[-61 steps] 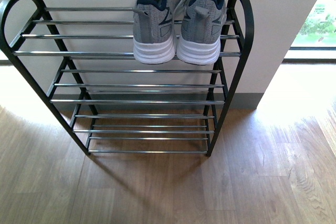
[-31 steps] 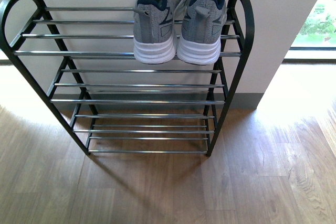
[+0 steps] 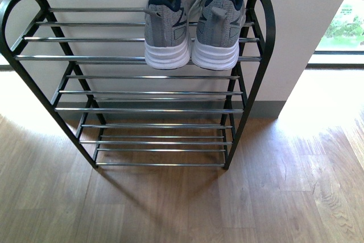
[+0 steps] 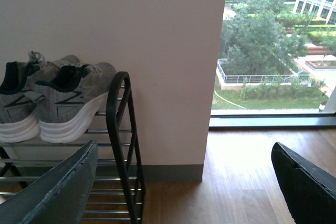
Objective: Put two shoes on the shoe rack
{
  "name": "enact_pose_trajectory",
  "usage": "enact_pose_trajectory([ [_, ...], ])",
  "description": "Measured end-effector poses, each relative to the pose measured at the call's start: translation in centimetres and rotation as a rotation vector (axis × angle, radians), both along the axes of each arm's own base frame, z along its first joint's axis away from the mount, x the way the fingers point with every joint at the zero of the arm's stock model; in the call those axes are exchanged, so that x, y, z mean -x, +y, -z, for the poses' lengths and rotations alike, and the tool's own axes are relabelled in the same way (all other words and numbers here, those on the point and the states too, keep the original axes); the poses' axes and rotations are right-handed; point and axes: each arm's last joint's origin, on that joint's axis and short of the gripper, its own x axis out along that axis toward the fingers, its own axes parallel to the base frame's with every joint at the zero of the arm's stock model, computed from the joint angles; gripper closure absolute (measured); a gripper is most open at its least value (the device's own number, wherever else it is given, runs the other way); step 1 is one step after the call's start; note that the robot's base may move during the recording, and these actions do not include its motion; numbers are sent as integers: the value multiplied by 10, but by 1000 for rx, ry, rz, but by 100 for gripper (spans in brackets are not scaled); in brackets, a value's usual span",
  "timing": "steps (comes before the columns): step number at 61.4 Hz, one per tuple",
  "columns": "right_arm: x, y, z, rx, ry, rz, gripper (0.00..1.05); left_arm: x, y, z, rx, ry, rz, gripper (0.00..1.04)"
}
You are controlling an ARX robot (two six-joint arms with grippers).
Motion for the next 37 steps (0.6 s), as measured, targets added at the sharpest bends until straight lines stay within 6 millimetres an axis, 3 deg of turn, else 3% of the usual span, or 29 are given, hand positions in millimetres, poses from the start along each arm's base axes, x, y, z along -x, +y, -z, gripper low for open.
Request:
enact_pose_trajectory([
  [37,0,0,0,0,0,0,9,15,0,-1,0,-6,0,104],
])
